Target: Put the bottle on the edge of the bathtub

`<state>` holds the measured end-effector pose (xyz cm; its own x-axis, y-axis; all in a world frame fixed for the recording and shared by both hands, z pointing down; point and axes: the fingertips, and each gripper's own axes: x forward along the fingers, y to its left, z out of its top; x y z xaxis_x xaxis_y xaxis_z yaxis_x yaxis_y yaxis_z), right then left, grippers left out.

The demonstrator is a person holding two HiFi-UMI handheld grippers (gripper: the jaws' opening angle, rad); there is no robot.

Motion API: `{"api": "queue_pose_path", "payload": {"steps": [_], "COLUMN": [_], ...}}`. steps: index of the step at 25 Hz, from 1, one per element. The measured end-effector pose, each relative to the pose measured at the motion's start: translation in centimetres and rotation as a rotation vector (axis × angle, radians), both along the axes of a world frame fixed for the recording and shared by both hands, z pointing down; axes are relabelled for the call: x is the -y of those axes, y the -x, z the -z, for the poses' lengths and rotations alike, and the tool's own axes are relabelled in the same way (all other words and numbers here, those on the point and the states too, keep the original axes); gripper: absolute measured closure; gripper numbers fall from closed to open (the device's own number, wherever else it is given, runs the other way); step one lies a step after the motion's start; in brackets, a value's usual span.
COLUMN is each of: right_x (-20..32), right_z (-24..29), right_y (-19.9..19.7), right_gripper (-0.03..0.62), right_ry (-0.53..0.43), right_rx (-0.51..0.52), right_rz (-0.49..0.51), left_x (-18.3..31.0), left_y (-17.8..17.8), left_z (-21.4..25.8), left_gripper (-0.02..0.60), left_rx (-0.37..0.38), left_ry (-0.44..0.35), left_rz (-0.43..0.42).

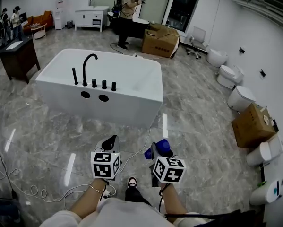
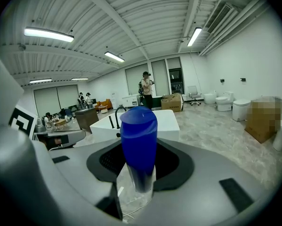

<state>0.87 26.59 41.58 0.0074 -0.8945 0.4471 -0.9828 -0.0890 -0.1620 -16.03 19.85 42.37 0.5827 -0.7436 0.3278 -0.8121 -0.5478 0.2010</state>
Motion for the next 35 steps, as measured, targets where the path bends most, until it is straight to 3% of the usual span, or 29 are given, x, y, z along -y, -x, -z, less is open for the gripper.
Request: {"api": "queue_pose_path", "payload": {"steps": [35], "right_x": [14.1], "right_z": [-1.0], "right_y": [-10.1], "right_gripper": [0.427], "right_ry": [0.014], "right_rx": [0.038], "right_rz": [0.056], "left_x": [13.8], "left_y": [-10.8], "left_z": [-0.2], "left_gripper": [0.571], "left_rx": [0.033], "left_ry": [-0.012], "left_rz": [0.024]}}
